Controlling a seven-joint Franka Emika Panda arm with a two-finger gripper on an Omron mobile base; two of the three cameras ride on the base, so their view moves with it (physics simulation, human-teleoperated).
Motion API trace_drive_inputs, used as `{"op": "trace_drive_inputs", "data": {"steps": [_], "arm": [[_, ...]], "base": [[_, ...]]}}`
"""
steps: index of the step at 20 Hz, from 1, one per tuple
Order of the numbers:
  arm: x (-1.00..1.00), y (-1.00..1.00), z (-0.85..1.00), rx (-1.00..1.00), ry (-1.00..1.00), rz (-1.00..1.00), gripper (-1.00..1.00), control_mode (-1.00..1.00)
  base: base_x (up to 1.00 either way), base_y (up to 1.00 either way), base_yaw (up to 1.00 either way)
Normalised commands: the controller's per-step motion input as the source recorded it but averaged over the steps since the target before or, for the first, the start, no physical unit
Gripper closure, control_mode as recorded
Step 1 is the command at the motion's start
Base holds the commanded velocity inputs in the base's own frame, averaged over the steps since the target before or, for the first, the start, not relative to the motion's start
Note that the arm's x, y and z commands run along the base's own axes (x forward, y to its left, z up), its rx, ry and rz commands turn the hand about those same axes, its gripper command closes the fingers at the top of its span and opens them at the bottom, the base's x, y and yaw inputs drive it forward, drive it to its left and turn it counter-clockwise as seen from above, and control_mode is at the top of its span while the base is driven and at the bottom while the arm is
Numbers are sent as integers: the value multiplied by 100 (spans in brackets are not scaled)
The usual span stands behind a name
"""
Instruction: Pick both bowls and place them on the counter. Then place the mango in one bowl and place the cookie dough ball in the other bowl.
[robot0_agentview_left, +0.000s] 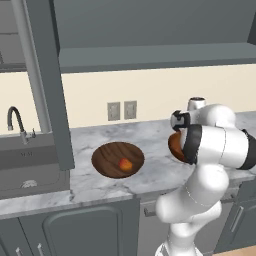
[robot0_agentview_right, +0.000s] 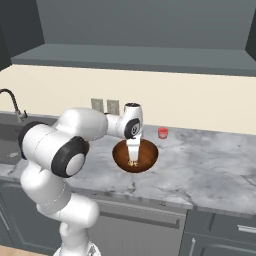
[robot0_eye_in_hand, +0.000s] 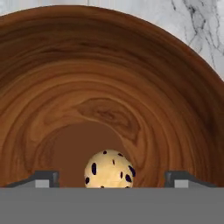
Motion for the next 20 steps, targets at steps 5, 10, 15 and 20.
{"op": "trace_drive_inputs", "data": {"steps": [5, 10, 15, 20], "arm": [[-6, 0, 58, 0, -1, 0, -100, -100], [-22, 0, 50, 0, -1, -1, -100, -100], [-81, -4, 0, 2, 0, -5, -100, -100], [-75, -1, 11, 0, -4, -5, -100, -100]], "base": [[0, 0, 0], [0, 0, 0], [0, 0, 0], [0, 0, 0]]}}
